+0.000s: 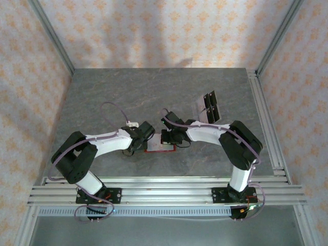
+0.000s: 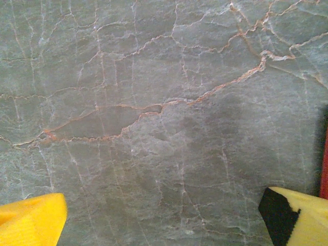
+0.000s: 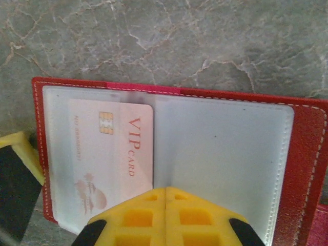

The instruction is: Put the credit cards into the card holder

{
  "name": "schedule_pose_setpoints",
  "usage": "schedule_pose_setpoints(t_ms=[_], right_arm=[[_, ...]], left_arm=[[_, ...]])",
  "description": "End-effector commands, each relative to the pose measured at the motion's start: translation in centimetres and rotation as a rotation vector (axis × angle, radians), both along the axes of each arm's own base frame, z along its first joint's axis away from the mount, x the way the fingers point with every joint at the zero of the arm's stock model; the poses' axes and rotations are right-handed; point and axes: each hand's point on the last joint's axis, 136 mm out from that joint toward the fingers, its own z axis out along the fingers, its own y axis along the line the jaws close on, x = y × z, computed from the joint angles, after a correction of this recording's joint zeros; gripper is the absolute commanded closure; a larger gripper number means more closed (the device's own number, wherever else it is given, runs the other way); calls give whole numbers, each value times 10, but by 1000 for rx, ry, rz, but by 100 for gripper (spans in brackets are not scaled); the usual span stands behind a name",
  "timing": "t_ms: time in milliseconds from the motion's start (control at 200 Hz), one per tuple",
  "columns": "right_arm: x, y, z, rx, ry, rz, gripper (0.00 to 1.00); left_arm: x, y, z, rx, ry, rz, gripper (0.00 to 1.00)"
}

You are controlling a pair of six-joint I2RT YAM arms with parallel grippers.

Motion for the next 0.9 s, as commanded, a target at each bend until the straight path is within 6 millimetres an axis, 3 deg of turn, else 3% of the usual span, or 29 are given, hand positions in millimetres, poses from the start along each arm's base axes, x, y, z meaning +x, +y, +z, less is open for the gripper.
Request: schedule_pose_setpoints(t_ms=[0, 896], right_arm=[[-2, -5, -10, -35, 5, -2, 100], [-5, 28, -9, 56, 75, 55, 100]], left_arm=[[0, -3, -7, -9, 3, -1, 0], [0, -5, -11, -22, 4, -1, 0]])
